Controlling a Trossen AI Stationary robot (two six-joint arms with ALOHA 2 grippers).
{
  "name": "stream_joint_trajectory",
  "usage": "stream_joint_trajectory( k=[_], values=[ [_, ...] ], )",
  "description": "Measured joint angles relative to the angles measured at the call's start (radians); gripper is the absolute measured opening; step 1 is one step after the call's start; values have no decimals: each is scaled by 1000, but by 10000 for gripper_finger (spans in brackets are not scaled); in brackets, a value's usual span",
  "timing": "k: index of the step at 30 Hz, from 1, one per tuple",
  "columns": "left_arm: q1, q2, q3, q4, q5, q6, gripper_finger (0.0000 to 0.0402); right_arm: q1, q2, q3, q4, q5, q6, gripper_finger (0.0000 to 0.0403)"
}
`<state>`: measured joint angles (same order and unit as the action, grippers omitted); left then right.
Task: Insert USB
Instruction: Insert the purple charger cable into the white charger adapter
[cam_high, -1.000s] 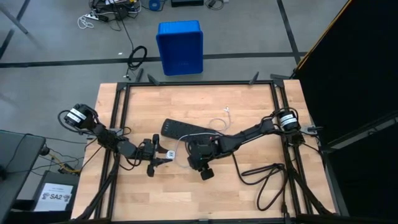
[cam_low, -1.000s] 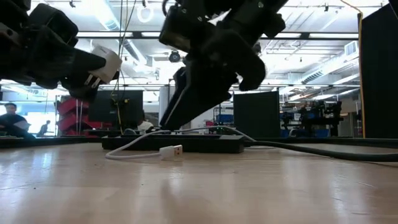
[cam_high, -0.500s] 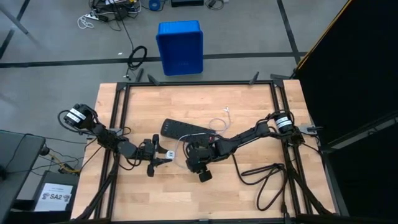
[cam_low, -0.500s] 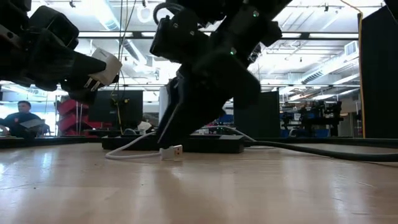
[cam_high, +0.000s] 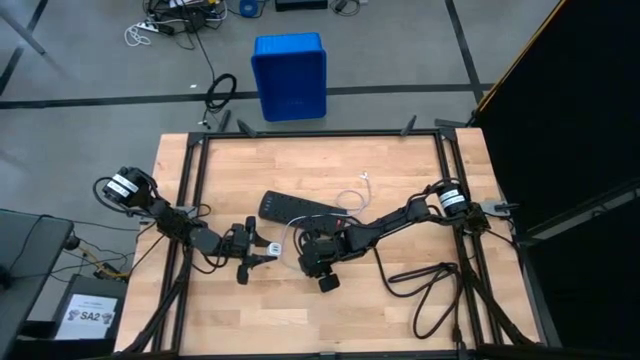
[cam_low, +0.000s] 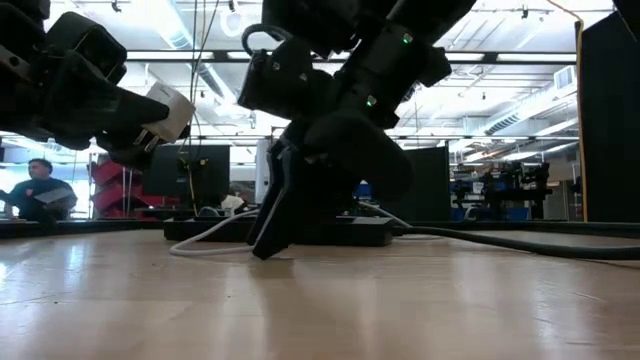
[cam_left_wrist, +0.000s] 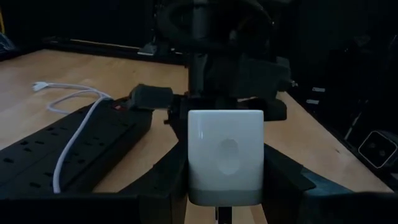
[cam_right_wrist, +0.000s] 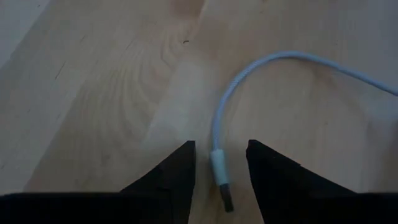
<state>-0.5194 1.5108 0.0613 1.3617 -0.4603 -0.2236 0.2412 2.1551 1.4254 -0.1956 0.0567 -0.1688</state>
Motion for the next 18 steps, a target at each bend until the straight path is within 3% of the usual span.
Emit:
stream_joint_trajectory(
  k=[13,18],
  values=[
    [0,0,0,-7,0,-17,126,-1,-2,6,-56,0,21,94],
    [0,0,0,-8,0,-17,126,-2,2,90,-230,8,18,92]
  ],
)
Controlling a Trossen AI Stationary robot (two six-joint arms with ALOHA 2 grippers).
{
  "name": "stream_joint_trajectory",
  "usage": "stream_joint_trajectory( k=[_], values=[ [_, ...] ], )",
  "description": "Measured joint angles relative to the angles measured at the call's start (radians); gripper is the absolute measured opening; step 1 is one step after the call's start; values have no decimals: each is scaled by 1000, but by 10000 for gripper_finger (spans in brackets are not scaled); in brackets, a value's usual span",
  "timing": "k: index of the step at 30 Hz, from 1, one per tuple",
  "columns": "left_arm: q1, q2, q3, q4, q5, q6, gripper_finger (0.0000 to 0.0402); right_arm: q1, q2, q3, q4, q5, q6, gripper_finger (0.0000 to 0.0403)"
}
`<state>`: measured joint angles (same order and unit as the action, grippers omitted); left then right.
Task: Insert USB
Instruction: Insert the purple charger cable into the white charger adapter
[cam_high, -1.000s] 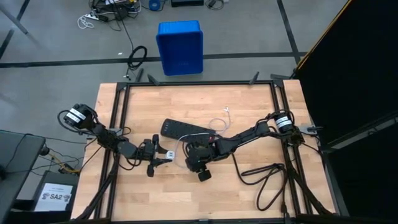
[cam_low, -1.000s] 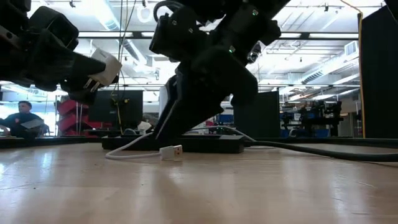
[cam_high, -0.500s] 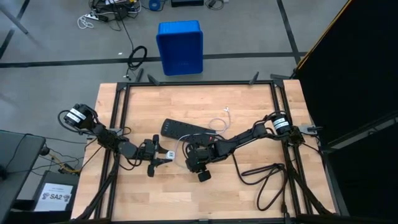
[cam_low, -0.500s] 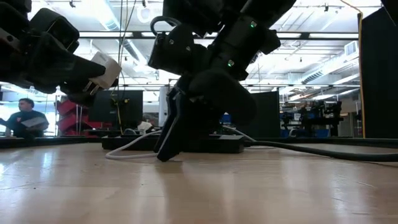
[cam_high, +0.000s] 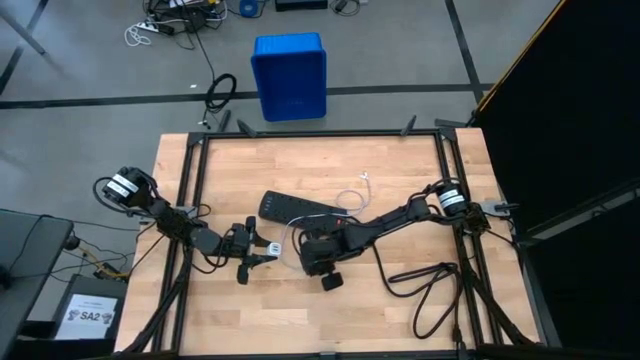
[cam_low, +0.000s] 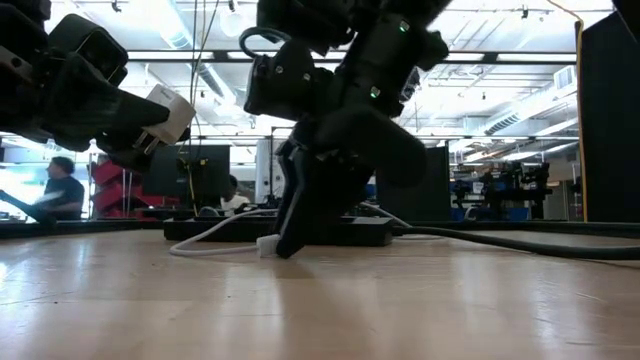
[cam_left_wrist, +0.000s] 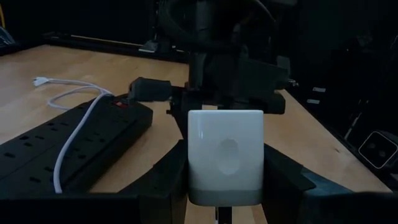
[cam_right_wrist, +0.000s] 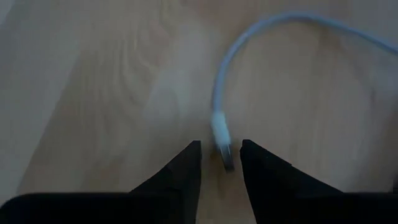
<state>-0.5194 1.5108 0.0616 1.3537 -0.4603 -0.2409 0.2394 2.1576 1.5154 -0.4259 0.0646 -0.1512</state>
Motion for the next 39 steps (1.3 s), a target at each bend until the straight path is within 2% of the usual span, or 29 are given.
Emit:
stream_joint_trajectory(
  k=[4,10,27,34,39],
  values=[
    [0,0,0,0,0,0,126,0,5,96,-115,30,-24,95],
    [0,0,0,0,0,0,126,0,4,162,-149,34,-44,95],
    [1,0,0,-53,-45,-26,126,20,6,166,-138,73,-56,105],
    [2,0,0,-53,-45,-33,126,21,124,249,-211,31,-73,104],
    [2,0,0,-52,-45,-42,126,13,161,317,-270,20,-76,103]
  ],
)
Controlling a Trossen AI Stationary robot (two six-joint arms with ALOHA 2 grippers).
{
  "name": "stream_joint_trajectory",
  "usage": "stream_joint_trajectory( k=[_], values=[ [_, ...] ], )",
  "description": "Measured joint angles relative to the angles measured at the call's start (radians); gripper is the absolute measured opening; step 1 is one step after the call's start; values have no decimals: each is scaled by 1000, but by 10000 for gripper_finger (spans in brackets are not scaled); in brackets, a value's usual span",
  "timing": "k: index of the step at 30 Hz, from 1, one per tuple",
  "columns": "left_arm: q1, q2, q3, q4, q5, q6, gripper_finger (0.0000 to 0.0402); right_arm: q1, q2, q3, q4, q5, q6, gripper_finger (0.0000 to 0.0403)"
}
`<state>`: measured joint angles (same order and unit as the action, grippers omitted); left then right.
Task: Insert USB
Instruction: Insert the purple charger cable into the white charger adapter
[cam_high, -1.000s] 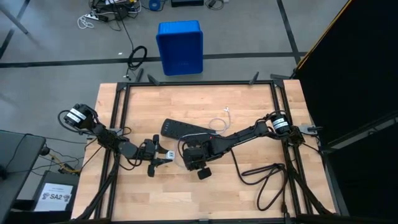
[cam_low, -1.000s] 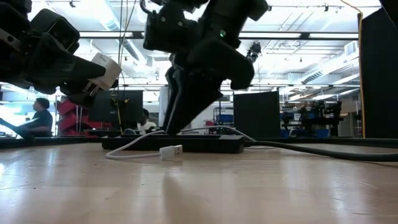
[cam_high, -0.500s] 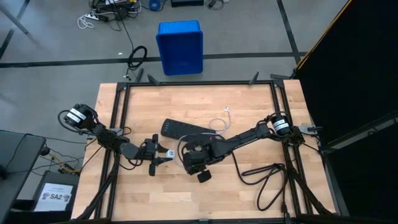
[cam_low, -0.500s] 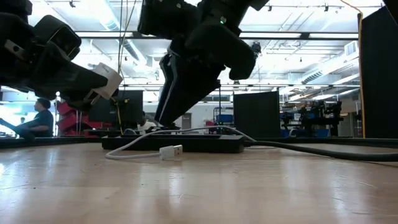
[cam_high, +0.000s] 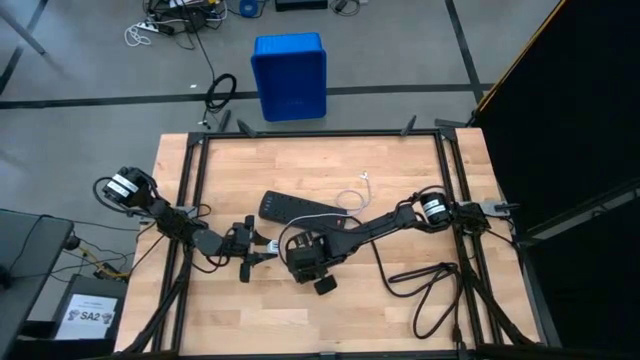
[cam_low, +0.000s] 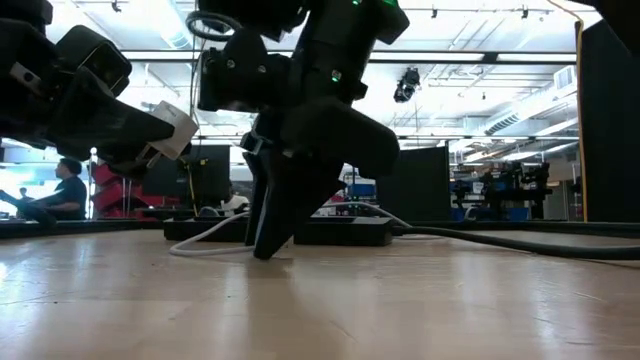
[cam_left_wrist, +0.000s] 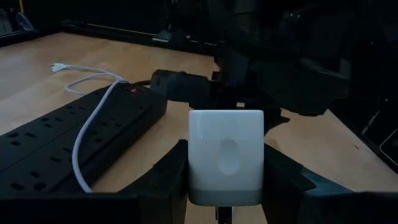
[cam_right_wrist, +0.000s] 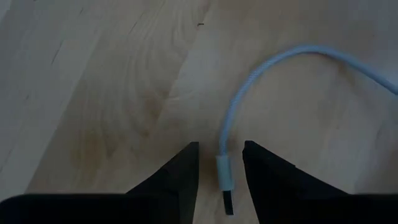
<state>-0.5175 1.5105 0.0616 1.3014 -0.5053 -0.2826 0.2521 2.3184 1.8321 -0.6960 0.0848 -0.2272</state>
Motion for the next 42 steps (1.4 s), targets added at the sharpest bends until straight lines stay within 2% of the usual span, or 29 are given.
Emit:
stream_joint_trajectory(
  k=[18,21,26,29,38,42],
  values=[
    [0,0,0,-25,0,-11,126,-19,-1,2,-39,-28,19,93],
    [0,0,0,-25,0,-11,126,-19,-1,2,-40,-38,6,72],
    [0,0,0,-25,0,-14,126,-19,0,1,-38,-88,-15,13],
    [0,0,0,-25,0,-17,126,-24,0,0,-31,-123,-9,7],
    [-1,0,0,8,1,-16,126,-61,-2,-3,71,-146,139,2],
    [-7,0,0,47,13,-11,126,-92,-9,-3,173,-225,184,1]
  ],
)
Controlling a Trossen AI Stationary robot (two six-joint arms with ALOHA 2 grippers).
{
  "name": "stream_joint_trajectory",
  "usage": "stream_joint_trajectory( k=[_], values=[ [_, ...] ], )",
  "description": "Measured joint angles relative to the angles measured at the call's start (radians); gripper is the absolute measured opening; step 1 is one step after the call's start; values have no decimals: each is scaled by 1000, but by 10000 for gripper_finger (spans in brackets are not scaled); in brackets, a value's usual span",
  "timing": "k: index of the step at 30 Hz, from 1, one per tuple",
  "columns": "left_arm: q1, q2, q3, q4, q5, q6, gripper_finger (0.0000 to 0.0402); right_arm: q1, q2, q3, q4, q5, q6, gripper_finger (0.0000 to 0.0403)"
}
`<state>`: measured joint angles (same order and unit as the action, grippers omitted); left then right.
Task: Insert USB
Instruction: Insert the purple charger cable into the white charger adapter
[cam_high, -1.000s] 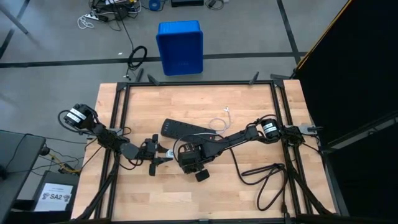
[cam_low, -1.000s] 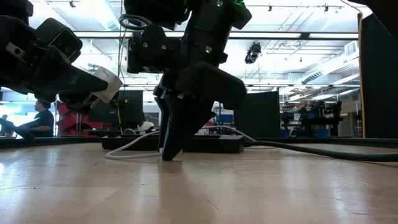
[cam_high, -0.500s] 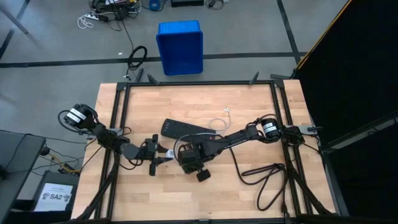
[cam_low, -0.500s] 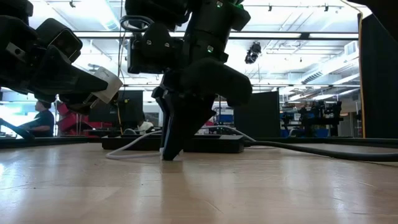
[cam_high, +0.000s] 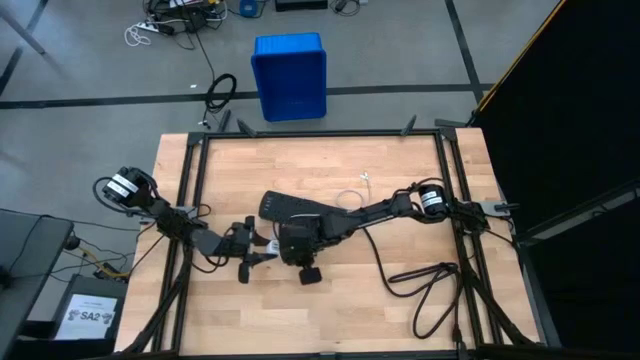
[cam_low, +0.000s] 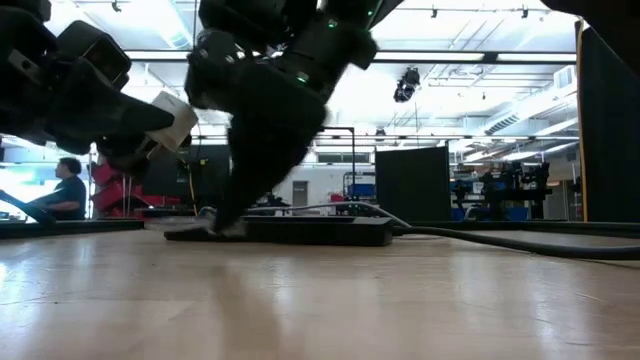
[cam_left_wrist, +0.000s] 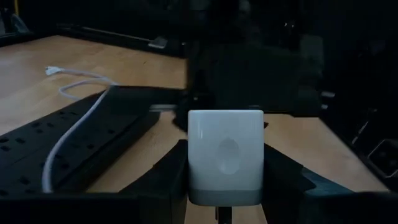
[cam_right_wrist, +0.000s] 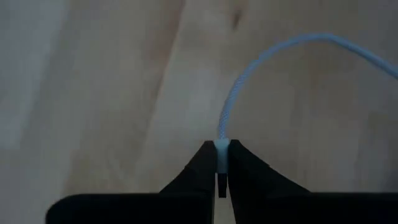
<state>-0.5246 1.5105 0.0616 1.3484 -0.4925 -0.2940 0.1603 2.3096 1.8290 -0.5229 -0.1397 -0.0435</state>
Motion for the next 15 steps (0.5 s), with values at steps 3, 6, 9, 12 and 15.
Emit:
stream_joint_trajectory(
  k=[3,6,9,12,15],
  values=[
    [-13,0,0,29,9,19,126,-21,0,0,24,-48,16,1],
    [-28,0,-1,64,11,37,126,-42,-5,-15,38,-56,31,1],
    [-38,-5,-1,98,10,61,126,-62,-18,-49,99,-77,51,0],
    [-48,-25,-1,112,7,82,126,-80,-36,-101,173,-103,73,0],
    [-60,-53,-1,118,7,104,126,-102,-86,-183,286,-122,104,0]
  ],
)
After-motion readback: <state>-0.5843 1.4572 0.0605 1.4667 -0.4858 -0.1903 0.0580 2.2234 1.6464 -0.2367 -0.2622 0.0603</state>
